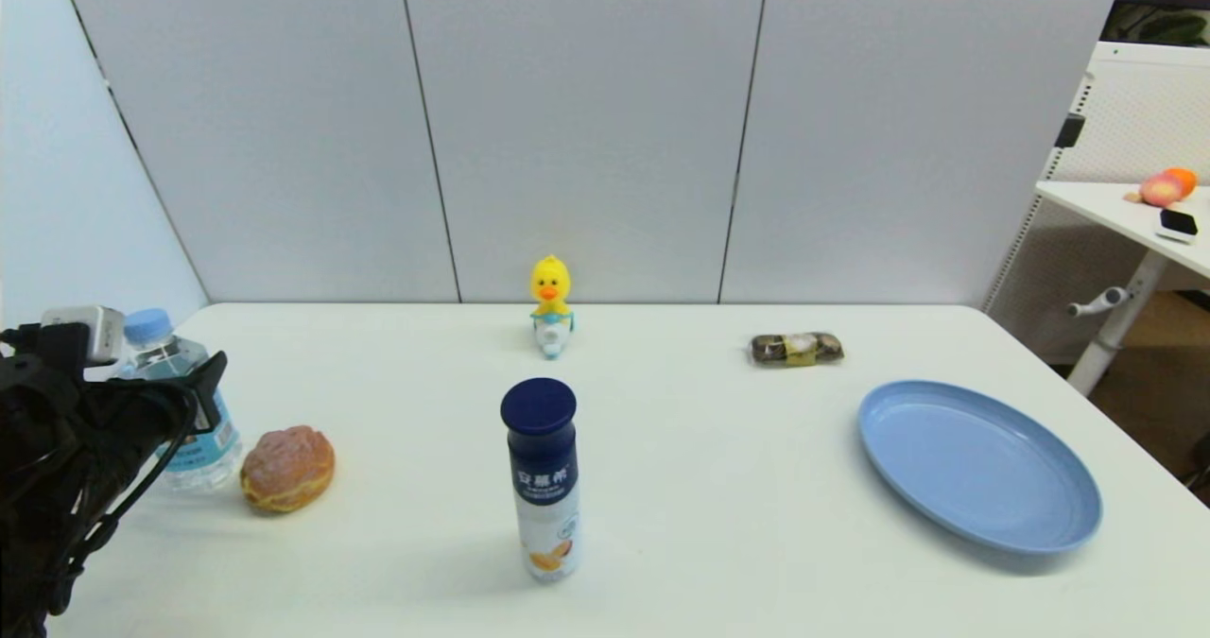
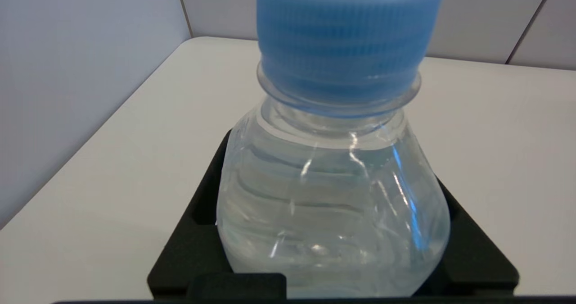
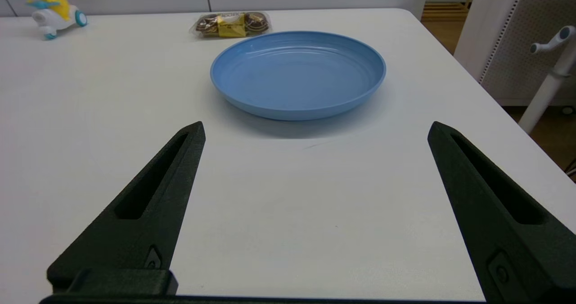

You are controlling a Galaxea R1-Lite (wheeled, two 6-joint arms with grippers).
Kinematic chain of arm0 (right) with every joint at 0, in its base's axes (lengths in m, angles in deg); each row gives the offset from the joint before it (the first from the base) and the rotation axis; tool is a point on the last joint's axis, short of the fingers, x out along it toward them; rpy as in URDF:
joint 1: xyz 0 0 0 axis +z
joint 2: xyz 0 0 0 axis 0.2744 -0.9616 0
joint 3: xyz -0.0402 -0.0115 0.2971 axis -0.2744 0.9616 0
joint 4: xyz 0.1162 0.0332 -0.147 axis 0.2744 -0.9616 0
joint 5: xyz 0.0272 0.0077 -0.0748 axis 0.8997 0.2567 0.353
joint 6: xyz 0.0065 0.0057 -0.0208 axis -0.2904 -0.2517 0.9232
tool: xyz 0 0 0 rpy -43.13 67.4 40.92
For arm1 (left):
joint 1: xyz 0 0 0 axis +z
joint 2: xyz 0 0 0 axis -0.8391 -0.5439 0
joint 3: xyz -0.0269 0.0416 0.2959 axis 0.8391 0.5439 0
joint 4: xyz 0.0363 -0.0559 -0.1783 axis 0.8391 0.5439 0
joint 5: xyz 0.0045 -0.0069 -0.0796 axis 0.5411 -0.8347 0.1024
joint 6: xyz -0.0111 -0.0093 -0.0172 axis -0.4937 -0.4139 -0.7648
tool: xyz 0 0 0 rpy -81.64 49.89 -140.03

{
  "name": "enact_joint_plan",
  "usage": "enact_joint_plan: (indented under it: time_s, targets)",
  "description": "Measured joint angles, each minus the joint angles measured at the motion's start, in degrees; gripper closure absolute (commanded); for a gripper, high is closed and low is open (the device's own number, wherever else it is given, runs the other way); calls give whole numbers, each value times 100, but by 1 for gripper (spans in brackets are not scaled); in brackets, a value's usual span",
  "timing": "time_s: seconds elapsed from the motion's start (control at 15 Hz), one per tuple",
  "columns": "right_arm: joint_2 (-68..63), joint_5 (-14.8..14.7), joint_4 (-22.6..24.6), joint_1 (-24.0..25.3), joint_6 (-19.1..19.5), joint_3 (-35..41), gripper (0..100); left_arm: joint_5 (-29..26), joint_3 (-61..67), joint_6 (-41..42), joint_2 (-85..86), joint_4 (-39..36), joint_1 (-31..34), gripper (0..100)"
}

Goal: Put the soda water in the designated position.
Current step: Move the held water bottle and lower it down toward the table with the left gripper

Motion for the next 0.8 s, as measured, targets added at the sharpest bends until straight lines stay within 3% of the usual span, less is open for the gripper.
enact_joint_plan:
  time_s: [0.07, 0.8]
  targets:
    - [0, -2, 0, 4, -2, 0, 0, -2, 5, 2, 24, -2, 0, 0]
    - [0, -2, 0, 1, 0, 0, 0, -6, 313, 2, 335, -17, -28, 0]
